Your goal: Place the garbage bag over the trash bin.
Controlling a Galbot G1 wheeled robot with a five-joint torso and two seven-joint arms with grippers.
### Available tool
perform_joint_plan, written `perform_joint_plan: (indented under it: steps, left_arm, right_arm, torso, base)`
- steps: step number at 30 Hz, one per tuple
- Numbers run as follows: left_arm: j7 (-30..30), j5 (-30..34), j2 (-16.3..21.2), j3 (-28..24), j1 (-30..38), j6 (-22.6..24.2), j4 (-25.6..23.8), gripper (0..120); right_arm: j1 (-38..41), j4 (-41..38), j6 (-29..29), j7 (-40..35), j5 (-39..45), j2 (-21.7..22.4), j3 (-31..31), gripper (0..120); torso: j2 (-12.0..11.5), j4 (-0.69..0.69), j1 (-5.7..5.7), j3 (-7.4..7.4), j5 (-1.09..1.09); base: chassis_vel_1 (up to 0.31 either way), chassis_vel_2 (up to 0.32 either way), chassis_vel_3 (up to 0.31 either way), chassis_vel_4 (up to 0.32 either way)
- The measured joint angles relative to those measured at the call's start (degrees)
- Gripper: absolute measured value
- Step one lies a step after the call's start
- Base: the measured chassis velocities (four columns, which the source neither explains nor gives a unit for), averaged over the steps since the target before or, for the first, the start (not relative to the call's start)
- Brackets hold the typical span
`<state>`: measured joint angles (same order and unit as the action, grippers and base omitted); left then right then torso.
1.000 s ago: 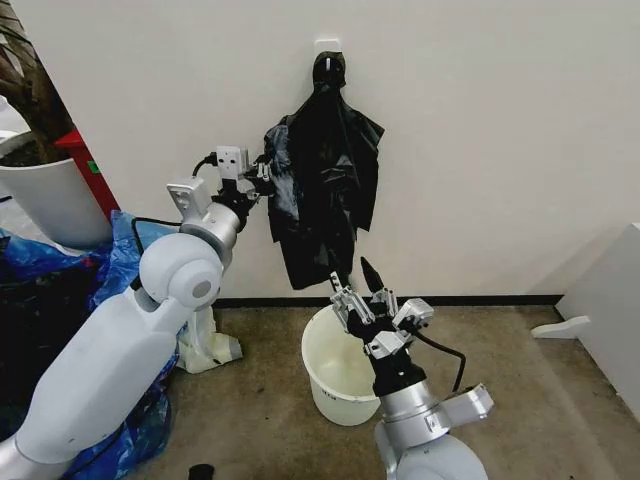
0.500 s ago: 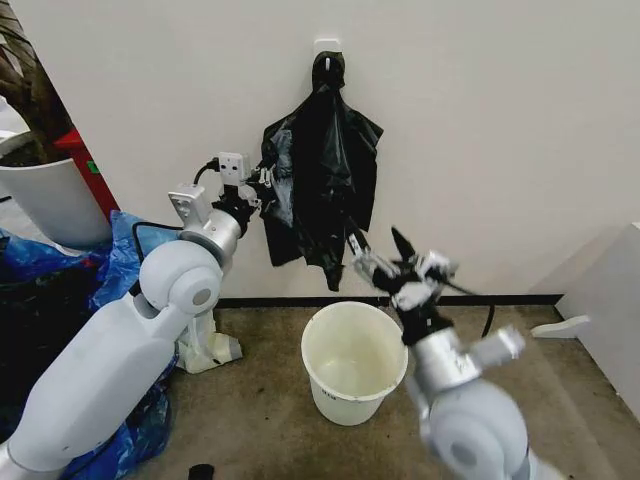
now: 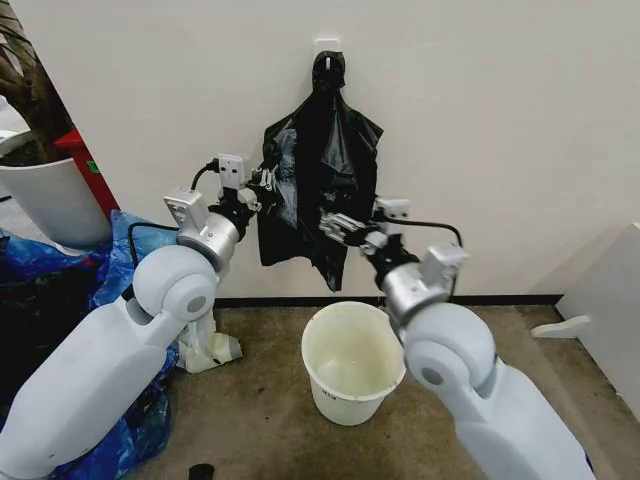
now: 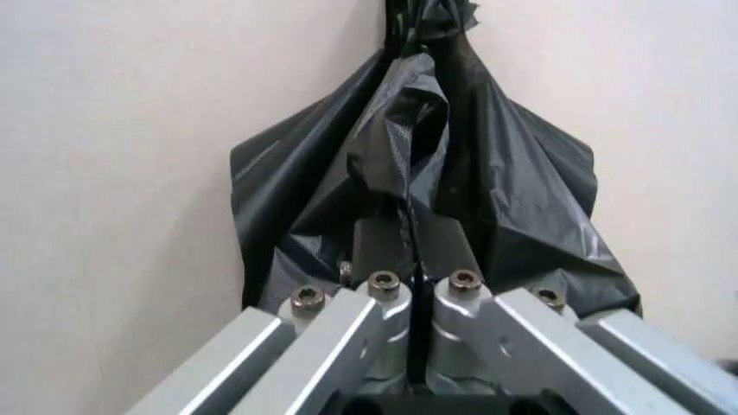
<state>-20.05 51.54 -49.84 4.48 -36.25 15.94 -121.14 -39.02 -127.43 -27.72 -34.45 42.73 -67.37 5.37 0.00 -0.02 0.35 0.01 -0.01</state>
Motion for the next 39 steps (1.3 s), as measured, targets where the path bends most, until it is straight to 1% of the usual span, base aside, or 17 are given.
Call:
perform_joint_plan:
  steps: [3,7,9,11,14,18,21,24,28,29,32,36,37,39]
  left_arm:
    - [0.2,-0.1,0.0,0.0,-0.2,-0.2,0.0,0]
    - [0.3,-0.2,-0.1,0.1,-0.5,-0.3,-0.4,0]
    - [0.5,-0.2,-0.1,0.3,-0.9,-0.4,-1.0,0]
    - [0.6,-0.2,0.0,0.4,-1.0,-0.4,-1.2,0]
    - [0.9,-0.2,0.3,0.8,-1.4,-0.5,-1.9,0]
    - [1.2,-0.3,0.3,0.9,-1.7,-0.7,-2.0,0]
    - [1.4,-0.4,0.1,1.0,-2.0,-0.9,-2.1,0]
    - [1.6,-0.6,-0.3,1.0,-2.0,-1.1,-2.1,0]
    - [1.8,-0.8,-0.5,1.4,-2.5,-1.4,-2.1,0]
    - [2.1,-0.8,-0.3,1.6,-2.9,-1.5,-2.2,0]
    - [2.3,-0.9,-0.1,1.7,-3.3,-1.7,-2.2,0]
    - [2.8,-1.2,0.3,2.1,-4.2,-2.1,-1.7,0]
    - [2.8,-1.2,0.3,2.1,-4.2,-2.1,-1.7,0]
    - [2.9,-1.5,0.3,2.2,-4.6,-2.3,-1.4,0]
  right_arm:
    - [4.8,2.4,-2.6,-4.4,3.7,-0.7,2.0,100]
    - [6.7,4.5,-3.5,-6.3,4.5,-1.2,2.7,100]
    - [8.3,7.3,-3.9,-6.7,2.4,-1.7,3.5,100]
    - [8.5,7.9,-4.0,-6.6,1.6,-1.7,3.7,100]
    - [9.3,10.6,-4.1,-5.6,-2.2,-2.1,4.2,100]
    - [9.8,12.1,-4.3,-5.3,-3.3,-2.6,4.8,100]
    - [10.6,13.8,-4.9,-6.0,-3.8,-3.8,5.5,100]
    - [11.1,15.8,-5.4,-5.7,-6.7,-4.4,5.6,100]
    - [9.9,17.3,-5.1,-2.6,-13.1,-2.8,3.8,100]
    - [8.7,17.0,-4.9,-1.6,-14.9,-1.8,2.8,100]
    - [7.4,16.2,-4.9,-0.7,-16.0,-0.5,1.6,100]
    - [4.6,13.7,-4.2,1.0,-17.0,1.9,-2.1,100]
    - [4.6,13.7,-4.2,1.0,-17.0,1.9,-2.1,100]
    - [3.5,12.7,-3.9,1.6,-16.8,2.8,-4.3,100]
  torso:
    - [0.0,0.02,0.0,0.0,0.0]
    - [0.0,0.01,0.0,0.0,0.0]
    - [0.0,0.0,0.0,0.0,0.01]
    - [0.0,0.0,0.0,0.0,0.01]
    - [0.0,0.0,0.0,-0.01,0.01]
    - [0.0,-0.01,0.0,-0.01,0.01]
    - [0.0,0.01,0.0,-0.01,0.01]
    - [0.0,0.01,0.0,-0.01,0.01]
    - [0.0,0.0,0.0,0.0,0.02]
    - [0.0,0.0,0.0,-0.01,0.02]
    - [0.0,0.0,0.0,-0.01,0.03]
    - [0.0,-0.01,0.0,-0.01,0.03]
    - [0.0,-0.01,0.0,-0.01,0.03]
    - [0.0,0.0,0.0,-0.02,0.02]
  base:
    - [0.0,0.0,0.0,0.0]
    - [0.0,0.0,0.0,0.0]
    - [0.0,0.0,0.0,0.0]
    - [0.0,0.0,0.0,0.0]
    - [0.0,0.0,0.0,0.0]
    - [0.0,0.0,0.0,0.0]
    - [0.0,0.0,0.0,0.0]
    - [0.0,0.0,0.0,0.0]
    - [0.0,0.0,0.0,0.0]
    - [0.0,0.0,0.0,0.0]
    - [0.0,0.0,0.0,0.0]
    - [0.0,0.0,0.0,0.0]
    - [0.0,0.0,0.0,0.0]
    - [0.0,0.0,0.0,0.0]
